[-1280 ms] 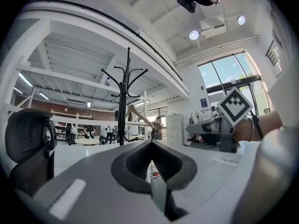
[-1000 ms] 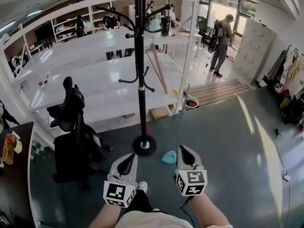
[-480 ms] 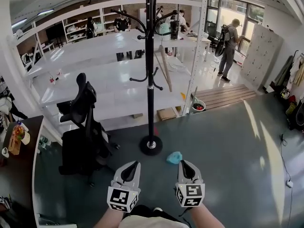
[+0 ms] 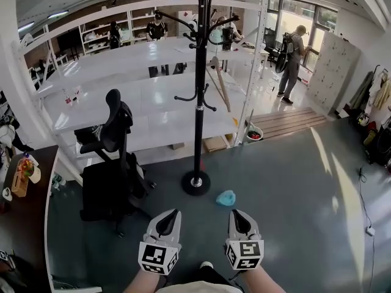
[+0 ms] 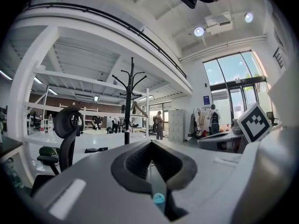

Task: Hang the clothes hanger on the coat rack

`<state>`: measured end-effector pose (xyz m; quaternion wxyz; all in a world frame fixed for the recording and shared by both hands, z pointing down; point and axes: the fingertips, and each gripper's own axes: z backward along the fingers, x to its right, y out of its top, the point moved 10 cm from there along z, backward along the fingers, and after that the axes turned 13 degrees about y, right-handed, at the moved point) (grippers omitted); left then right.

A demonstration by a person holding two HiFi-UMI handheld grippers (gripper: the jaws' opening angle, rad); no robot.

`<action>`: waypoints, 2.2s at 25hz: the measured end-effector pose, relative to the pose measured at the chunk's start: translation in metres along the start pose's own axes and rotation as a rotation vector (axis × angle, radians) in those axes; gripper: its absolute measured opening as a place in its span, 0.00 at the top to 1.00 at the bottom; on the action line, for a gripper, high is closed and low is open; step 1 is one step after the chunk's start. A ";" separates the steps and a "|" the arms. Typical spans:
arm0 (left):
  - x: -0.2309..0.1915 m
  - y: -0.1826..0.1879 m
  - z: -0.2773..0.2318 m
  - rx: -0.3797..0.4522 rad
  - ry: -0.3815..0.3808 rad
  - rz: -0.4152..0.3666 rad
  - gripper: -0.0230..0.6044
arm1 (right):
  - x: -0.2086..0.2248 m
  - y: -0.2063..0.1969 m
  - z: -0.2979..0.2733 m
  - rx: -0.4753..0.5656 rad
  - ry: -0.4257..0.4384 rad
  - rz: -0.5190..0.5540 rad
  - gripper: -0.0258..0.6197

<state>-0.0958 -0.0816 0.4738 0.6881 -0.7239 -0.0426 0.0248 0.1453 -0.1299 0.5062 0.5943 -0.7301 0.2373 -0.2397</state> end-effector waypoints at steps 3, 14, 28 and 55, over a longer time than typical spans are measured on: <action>-0.013 -0.001 0.027 -0.007 -0.001 0.010 0.96 | -0.030 0.000 0.013 -0.009 0.002 -0.003 0.92; -0.043 -0.014 0.129 -0.017 -0.028 0.027 0.96 | -0.132 -0.019 0.067 -0.033 -0.014 0.009 0.92; -0.053 0.001 0.181 0.049 -0.027 0.027 0.96 | -0.176 -0.016 0.100 -0.020 -0.017 0.016 0.92; -0.049 0.002 0.189 0.038 -0.025 0.008 0.96 | -0.173 -0.014 0.112 -0.020 -0.028 0.002 0.92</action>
